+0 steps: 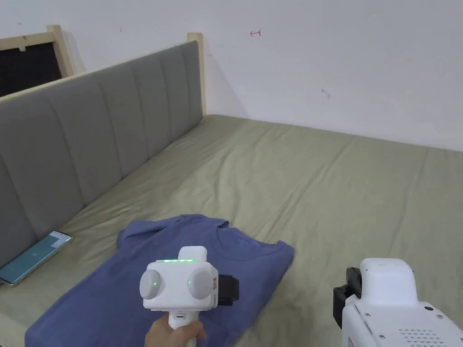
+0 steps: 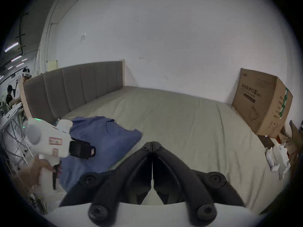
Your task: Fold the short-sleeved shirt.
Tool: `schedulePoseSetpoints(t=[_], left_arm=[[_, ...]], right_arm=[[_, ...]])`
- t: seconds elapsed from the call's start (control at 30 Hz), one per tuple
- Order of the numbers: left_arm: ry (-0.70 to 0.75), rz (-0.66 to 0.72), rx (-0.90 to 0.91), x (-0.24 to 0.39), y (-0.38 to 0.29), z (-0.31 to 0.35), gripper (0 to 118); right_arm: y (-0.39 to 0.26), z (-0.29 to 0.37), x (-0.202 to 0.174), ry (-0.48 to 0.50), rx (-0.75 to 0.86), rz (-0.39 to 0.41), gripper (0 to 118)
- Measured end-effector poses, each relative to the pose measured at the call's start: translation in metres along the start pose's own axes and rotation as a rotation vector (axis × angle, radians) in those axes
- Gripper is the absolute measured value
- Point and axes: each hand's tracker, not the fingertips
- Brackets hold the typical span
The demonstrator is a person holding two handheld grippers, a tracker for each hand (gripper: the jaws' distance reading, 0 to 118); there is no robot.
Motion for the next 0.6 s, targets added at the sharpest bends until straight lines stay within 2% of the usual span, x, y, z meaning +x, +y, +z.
schedulePoseSetpoints(t=[0.1,0.2,0.23,0.3,0.33,0.37,0.4,0.47,0.53,0.6], left_arm=[[-0.050,0.062,-0.086,-0.003,0.004,-0.035,113],[-0.011,-0.074,-0.059,0.002,0.002,-0.040,116],[-0.015,-0.103,-0.050,0.004,0.001,-0.029,108],[-0.035,-0.075,-0.022,-0.004,0.005,-0.016,70],[-0.019,-0.073,-0.021,-0.006,0.007,-0.015,49],[0.027,-0.086,-0.031,-0.005,0.011,-0.009,18],[0.074,-0.088,-0.031,-0.007,0.013,-0.008,14],[0.000,-0.069,-0.057,-0.013,0.014,-0.008,13],[-0.003,-0.042,-0.068,-0.016,0.019,-0.003,13],[-0.106,0.118,-0.077,-0.027,0.027,0.013,13]], right_arm=[[-0.005,-0.017,0.002,-0.001,-0.036,-0.003,1],[-0.010,-0.029,0.004,-0.005,-0.066,-0.010,1],[-0.011,-0.031,0.005,-0.002,-0.071,-0.019,1],[-0.013,-0.032,0.006,0.006,-0.080,-0.038,1],[-0.015,-0.032,0.005,0.006,-0.082,-0.044,1],[-0.015,-0.032,0.004,0.003,-0.089,-0.050,1],[-0.015,-0.031,0.004,0.003,-0.093,-0.062,1],[-0.016,-0.026,0.006,0.016,-0.098,-0.097,1],[-0.018,-0.022,0.009,0.017,-0.100,-0.109,1],[-0.021,-0.017,0.015,0.002,-0.100,-0.101,1]])
